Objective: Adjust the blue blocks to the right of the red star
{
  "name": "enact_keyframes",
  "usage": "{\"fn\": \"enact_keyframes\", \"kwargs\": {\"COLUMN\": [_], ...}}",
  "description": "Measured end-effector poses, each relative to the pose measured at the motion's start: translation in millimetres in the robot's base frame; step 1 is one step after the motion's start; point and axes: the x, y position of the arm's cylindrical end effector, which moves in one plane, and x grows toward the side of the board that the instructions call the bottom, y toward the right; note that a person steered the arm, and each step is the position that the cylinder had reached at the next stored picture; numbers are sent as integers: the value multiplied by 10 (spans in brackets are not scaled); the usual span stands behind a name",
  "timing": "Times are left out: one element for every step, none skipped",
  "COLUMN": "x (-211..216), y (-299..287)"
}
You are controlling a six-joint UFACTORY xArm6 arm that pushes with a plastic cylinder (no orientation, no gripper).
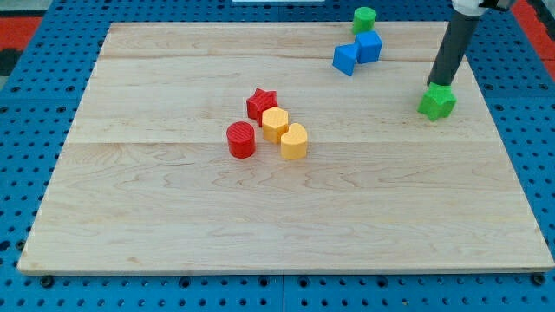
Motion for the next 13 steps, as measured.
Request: {"fn": "enact_keyframes", "kwargs": {"x": [504, 141, -587, -1040, -792, -769, -1193, -1105, -883, -636, -747, -678, -543], "y": [107, 46, 44, 11, -275, -497, -352, -817, -1020, -1155, -1666, -2006, -1483]}}
